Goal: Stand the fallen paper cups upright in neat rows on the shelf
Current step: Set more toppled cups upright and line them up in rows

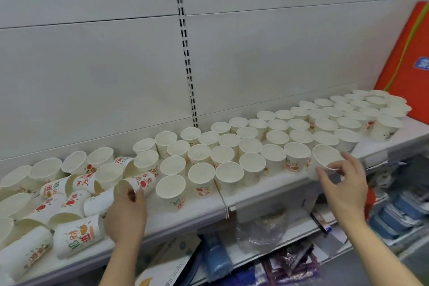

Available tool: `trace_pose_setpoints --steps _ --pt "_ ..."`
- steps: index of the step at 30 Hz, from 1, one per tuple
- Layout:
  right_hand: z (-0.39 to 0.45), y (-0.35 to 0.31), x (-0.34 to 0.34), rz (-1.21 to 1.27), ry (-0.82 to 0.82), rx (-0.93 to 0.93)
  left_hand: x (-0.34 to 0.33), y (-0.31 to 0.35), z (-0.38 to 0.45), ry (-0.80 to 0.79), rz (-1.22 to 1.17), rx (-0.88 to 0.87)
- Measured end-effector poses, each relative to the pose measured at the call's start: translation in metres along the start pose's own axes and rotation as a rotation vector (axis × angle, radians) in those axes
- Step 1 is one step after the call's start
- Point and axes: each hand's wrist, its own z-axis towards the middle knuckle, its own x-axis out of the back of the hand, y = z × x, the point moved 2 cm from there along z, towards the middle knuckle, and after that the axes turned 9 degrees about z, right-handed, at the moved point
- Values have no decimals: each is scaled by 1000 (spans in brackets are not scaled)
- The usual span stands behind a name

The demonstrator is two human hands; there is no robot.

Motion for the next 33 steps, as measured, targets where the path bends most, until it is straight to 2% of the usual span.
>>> trace_pose_setpoints --steps 2,4,6,8,10,15,20,22,26,29,33 --pt "17 16 2 -52 4 -38 3 0 5 80 309 -219" --pt "31 30 -3 -88 -35 -53 2 1 9 81 560 -366" --pt "41 40 -12 -113 -90 -40 -4 0 12 79 631 -489" --pt "46 47 -20 -140 -126 -16 -8 -2 13 114 532 -571" --pt "50 49 -27 -156 -133 -12 -12 -5 12 99 380 -565" --pt "52 54 -32 -188 -131 0 -21 -9 0 -90 47 -538" --pt "48 50 -36 -225 -41 99 -29 -2 0 -153 137 -585" --pt "45 45 -45 -202 -60 178 -27 -3 2 -156 170 -590" --pt "27 7 -69 -99 -60 403 -7 -14 3 -82 101 -598" --pt "-5 -54 -93 -34 -73 580 16 -29 25 85 112 -516" --pt "-56 -124 -152 128 -215 695 35 -34 81 144 141 -379"
